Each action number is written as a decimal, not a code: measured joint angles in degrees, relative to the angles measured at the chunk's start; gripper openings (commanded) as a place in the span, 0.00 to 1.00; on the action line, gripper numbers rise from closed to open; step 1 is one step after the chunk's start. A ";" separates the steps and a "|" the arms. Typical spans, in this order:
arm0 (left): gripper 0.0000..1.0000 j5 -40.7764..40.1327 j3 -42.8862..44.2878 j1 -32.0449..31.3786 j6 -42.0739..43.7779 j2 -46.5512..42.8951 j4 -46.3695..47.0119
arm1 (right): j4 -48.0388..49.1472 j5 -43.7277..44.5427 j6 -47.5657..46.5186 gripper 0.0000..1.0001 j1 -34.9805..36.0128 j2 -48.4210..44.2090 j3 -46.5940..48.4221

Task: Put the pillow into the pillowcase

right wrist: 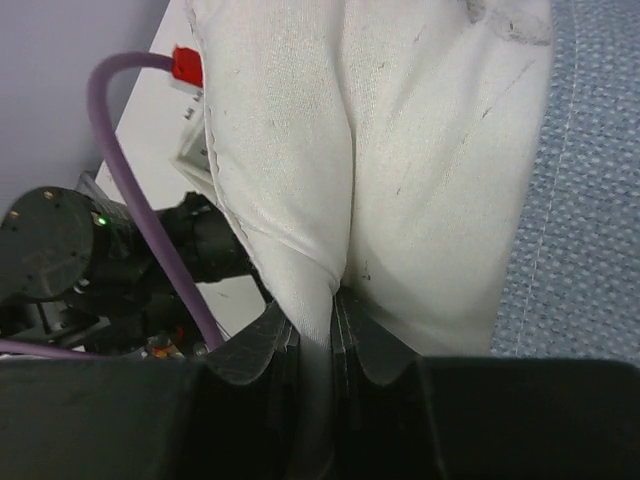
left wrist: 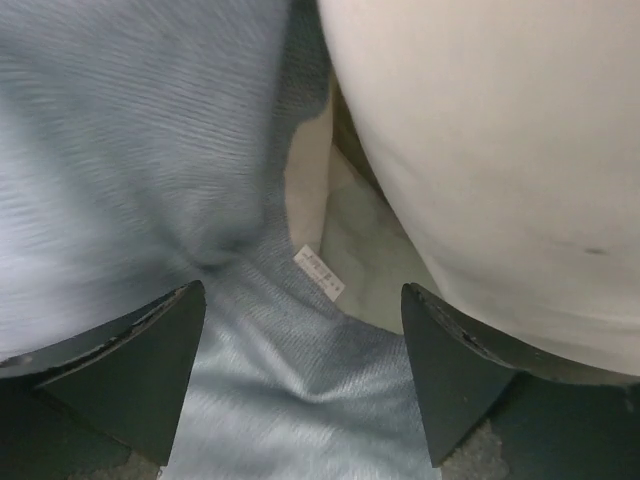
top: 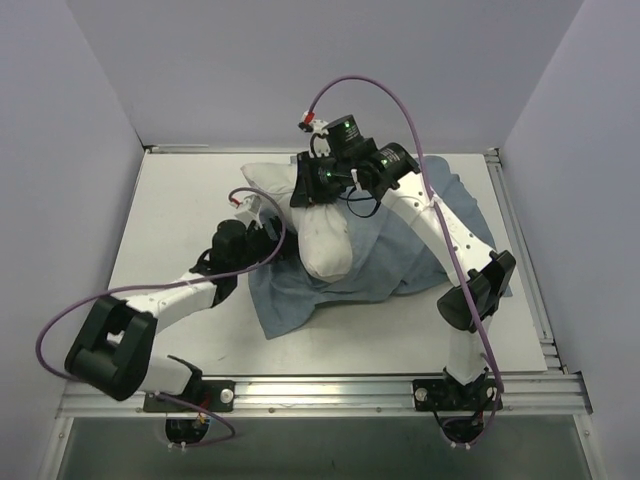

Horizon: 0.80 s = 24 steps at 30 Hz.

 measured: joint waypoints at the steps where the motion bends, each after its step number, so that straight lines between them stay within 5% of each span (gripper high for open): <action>1: 0.92 -1.29 0.00 -1.03 0.00 1.07 0.94 | 0.13 -0.02 0.46 0.00 -0.04 -0.07 0.00; 14: 0.96 -16.72 7.58 -8.07 4.68 19.61 12.66 | 1.77 -1.42 6.51 0.00 -1.33 -1.25 0.00; 17: 0.73 -21.57 11.32 -8.83 7.26 24.85 14.27 | 2.05 -1.57 8.13 0.00 -1.84 -2.05 0.00; 18: 0.56 -22.84 12.72 -8.96 8.20 26.77 14.25 | 2.05 -1.62 8.55 0.00 -1.97 -2.19 0.00; 24: 0.08 -23.37 17.40 -5.62 13.31 31.34 10.93 | 3.56 -1.92 10.36 0.00 -4.17 -4.02 -3.08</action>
